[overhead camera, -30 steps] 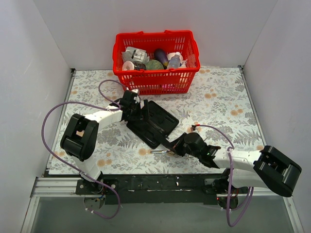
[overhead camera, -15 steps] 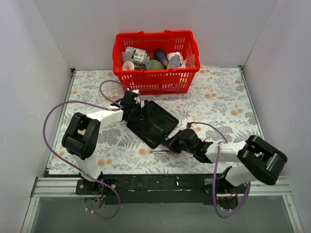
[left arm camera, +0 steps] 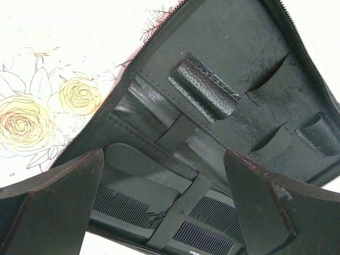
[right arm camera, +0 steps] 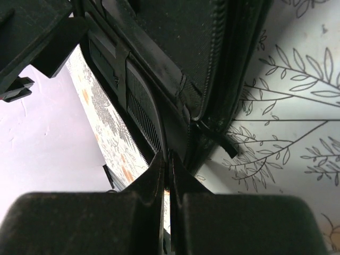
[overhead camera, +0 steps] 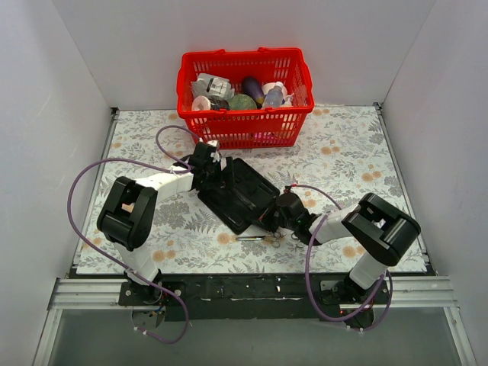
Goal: Sort the hair-cutting tools
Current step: Place the comb in the hairdressing tool bag.
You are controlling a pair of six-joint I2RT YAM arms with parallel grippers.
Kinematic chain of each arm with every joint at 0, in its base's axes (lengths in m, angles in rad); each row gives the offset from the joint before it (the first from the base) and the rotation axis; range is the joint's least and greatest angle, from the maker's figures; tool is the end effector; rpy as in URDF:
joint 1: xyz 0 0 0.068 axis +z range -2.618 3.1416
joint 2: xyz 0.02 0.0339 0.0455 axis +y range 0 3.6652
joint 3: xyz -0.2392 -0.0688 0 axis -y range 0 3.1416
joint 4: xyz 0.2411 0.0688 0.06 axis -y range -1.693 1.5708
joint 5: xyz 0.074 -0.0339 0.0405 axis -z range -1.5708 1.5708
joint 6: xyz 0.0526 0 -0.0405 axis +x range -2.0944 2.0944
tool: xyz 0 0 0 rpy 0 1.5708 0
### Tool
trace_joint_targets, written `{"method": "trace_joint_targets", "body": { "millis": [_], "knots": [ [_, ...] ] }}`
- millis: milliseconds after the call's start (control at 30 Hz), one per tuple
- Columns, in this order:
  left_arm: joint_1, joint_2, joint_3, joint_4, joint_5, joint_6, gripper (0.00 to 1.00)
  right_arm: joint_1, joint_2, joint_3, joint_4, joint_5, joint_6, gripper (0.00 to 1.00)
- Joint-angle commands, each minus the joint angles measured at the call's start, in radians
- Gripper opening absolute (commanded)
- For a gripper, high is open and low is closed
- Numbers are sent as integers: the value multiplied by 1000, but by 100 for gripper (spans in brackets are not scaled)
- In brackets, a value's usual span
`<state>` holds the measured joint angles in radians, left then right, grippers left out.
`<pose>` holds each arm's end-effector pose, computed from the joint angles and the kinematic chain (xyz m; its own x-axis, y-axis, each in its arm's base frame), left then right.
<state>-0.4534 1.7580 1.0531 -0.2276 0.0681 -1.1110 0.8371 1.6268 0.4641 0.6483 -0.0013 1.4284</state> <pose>0.3242 -0.1620 0.1364 -0.7447 -0.6317 -0.2154 -0.4369 0.7054 -0.5582 0.1971 0.2187 0.0925 -0.7827 0.6101 -0.1229 0.2206 0.4566 0.8619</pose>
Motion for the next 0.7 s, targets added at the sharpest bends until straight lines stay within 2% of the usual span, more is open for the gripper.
{"method": "trace_joint_targets", "body": {
  "millis": [0, 333, 667],
  "knots": [
    [5, -2, -25, -4, 12, 11, 98, -4, 53, 38, 59, -31, -16, 1],
    [5, -94, 8, -3, 65, 0, 98, -7, 157, 54, 149, -60, 3, 1],
    [2, -213, 4, -42, 61, -9, 98, -7, 180, 56, 159, -51, 17, 1]
  ]
}}
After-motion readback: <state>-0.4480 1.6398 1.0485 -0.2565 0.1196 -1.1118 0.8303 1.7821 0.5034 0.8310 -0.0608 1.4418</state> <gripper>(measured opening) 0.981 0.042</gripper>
